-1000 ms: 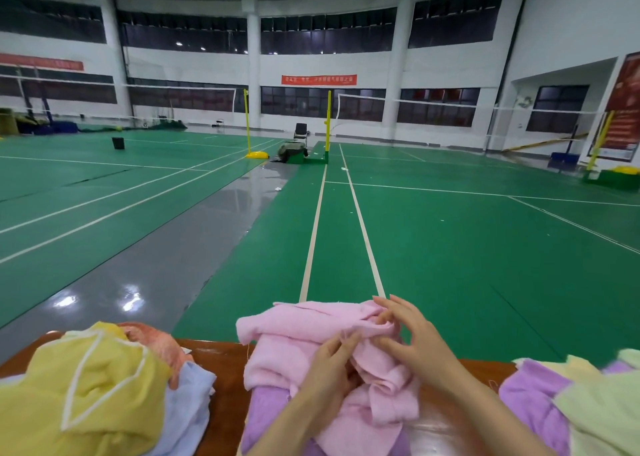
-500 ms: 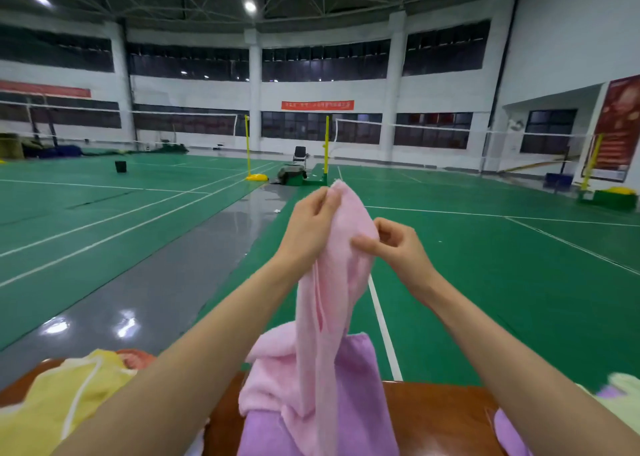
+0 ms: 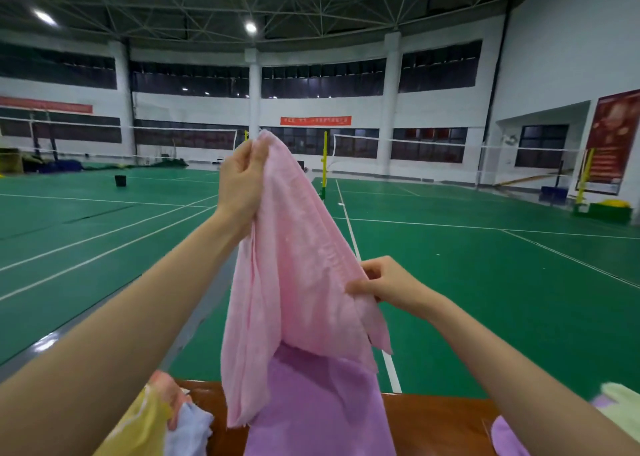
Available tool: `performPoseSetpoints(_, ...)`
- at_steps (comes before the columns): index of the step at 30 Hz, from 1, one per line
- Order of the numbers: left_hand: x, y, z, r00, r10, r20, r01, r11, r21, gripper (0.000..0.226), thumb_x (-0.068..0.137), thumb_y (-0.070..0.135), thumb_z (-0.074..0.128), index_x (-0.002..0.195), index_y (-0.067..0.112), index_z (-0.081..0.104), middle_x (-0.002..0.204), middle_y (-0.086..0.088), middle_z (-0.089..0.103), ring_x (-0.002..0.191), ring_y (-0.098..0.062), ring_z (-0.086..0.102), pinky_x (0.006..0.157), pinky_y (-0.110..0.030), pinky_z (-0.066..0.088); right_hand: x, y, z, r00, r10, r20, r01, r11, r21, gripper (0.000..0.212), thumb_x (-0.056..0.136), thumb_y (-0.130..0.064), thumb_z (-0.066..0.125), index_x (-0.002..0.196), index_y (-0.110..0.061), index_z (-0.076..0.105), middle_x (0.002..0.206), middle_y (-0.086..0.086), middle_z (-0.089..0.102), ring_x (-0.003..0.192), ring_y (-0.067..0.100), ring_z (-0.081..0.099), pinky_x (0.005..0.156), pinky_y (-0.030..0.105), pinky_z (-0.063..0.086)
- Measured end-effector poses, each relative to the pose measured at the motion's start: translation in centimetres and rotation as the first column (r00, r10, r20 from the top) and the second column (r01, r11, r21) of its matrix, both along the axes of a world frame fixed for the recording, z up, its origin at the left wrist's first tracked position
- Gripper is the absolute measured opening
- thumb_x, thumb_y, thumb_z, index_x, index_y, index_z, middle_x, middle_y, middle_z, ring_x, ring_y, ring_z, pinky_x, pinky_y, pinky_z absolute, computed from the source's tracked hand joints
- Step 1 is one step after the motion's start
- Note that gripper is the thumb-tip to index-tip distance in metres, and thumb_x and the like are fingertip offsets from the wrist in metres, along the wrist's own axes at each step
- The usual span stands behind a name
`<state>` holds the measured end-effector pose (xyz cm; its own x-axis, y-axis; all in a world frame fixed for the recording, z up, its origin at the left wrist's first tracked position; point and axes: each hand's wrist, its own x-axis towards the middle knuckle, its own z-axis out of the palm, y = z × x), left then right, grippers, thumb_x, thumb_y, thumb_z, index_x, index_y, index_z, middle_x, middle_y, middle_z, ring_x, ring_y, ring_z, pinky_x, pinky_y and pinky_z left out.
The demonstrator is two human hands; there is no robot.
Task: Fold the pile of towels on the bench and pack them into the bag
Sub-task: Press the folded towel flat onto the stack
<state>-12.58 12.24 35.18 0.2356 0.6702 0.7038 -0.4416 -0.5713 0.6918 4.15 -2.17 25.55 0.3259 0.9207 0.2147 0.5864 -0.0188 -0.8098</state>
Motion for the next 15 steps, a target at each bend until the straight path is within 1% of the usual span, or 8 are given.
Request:
performPoseSetpoints(2, -0.5, 0.2, 0.4, 0.999, -0.002, 0.032, 0.002, 1.0, -0.005, 0.033, 0.097, 0.036, 0.046, 0.091, 0.006, 0.057, 0.079, -0.009, 0.044, 0.074, -0.016, 0.038, 0.066, -0.03, 0.034, 0.3, -0.3, -0.7, 0.999, -0.036, -0.022, 0.036, 0.999, -0.008, 0.036, 0.072, -0.023, 0.069, 0.093, 0.006, 0.064, 0.082, 0.009, 0.059, 0.074, 0.018, 0.051, 0.066, 0.032, 0.041)
performPoseSetpoints(4, -0.8, 0.4, 0.6, 0.999, 0.004, 0.041, -0.004, 1.0, -0.014, 0.032, 0.097, 0.037, 0.046, 0.093, 0.008, 0.057, 0.082, -0.008, 0.044, 0.076, -0.017, 0.038, 0.069, -0.032, 0.035, 0.3, -0.6, -1.9, 0.998, -0.065, -0.024, 0.065, 0.998, 0.011, 0.029, 0.082, -0.019, 0.068, 0.097, 0.005, 0.062, 0.086, 0.009, 0.062, 0.077, 0.017, 0.054, 0.066, 0.028, 0.042)
performPoseSetpoints(6, -1.1, 0.5, 0.6, 0.999, 0.008, 0.042, -0.007, 1.0, -0.028, 0.031, 0.097, 0.038, 0.046, 0.092, 0.009, 0.057, 0.083, -0.007, 0.045, 0.077, -0.018, 0.038, 0.071, -0.033, 0.035, -0.3, -1.0, -3.3, 0.995, -0.077, -0.064, 0.081, 0.995, 0.053, 0.023, 0.083, -0.015, 0.069, 0.097, 0.001, 0.062, 0.088, 0.011, 0.067, 0.077, 0.016, 0.059, 0.065, 0.026, 0.048)
performPoseSetpoints(8, -1.2, 0.4, 0.7, 0.999, 0.009, 0.036, -0.007, 0.999, -0.046, 0.033, 0.097, 0.038, 0.045, 0.087, 0.009, 0.056, 0.082, -0.008, 0.045, 0.077, -0.018, 0.039, 0.071, -0.034, 0.037, -1.2, -0.9, -4.8, 0.997, -0.051, -0.055, 0.055, 0.996, 0.075, 0.022, 0.077, -0.01, 0.073, 0.095, -0.002, 0.063, 0.091, 0.014, 0.069, 0.078, 0.016, 0.062, 0.074, 0.036, 0.054)
performPoseSetpoints(10, -1.2, 0.2, 0.9, 0.999, 0.0, 0.042, 0.003, 0.998, -0.068, 0.031, 0.098, 0.037, 0.044, 0.08, 0.015, 0.055, 0.082, -0.009, 0.046, 0.079, -0.019, 0.041, 0.072, -0.033, 0.039, -1.9, -0.6, -6.7, 0.997, -0.049, 0.058, 0.047, 0.998, 0.047, 0.014, 0.074, -0.011, 0.072, 0.085, -0.015, 0.064, 0.084, 0.006, 0.068, 0.076, 0.012, 0.061, 0.082, 0.043, 0.053)
performPoseSetpoints(11, -1.3, 0.2, 1.1, 0.998, -0.01, 0.056, 0.015, 0.997, -0.079, 0.031, 0.098, 0.037, 0.044, 0.078, 0.017, 0.055, 0.083, -0.009, 0.046, 0.079, -0.019, 0.041, 0.072, -0.034, 0.039, -2.2, -0.4, -7.6, 0.992, -0.063, 0.106, 0.061, 0.998, 0.025, 0.016, 0.075, -0.012, 0.072, 0.081, -0.022, 0.061, 0.082, -0.001, 0.067, 0.075, 0.01, 0.06, 0.083, 0.042, 0.052)
performPoseSetpoints(13, -1.4, 0.0, 1.2, 0.997, -0.019, 0.069, 0.025, 0.996, -0.09, 0.03, 0.098, 0.037, 0.044, 0.077, 0.017, 0.055, 0.079, -0.007, 0.046, 0.077, -0.019, 0.041, 0.07, -0.032, 0.04, -3.1, -0.3, -9.3, 0.991, -0.081, 0.111, 0.079, 0.997, 0.026, 0.025, 0.077, -0.017, 0.073, 0.086, -0.033, 0.056, 0.086, -0.008, 0.066, 0.078, 0.006, 0.063, 0.084, 0.037, 0.053)
performPoseSetpoints(15, -1.4, -0.2, 1.2, 0.998, -0.011, 0.062, 0.016, 0.997, -0.078, 0.03, 0.097, 0.038, 0.045, 0.08, 0.015, 0.053, 0.077, -0.006, 0.044, 0.073, -0.017, 0.04, 0.065, -0.027, 0.039, -4.6, -0.2, -10.6, 0.991, -0.111, 0.074, 0.105, 0.992, 0.077, 0.035, 0.076, -0.031, 0.074, 0.096, -0.043, 0.047, 0.1, -0.013, 0.065, 0.088, 0.005, 0.064, 0.088, 0.032, 0.052)
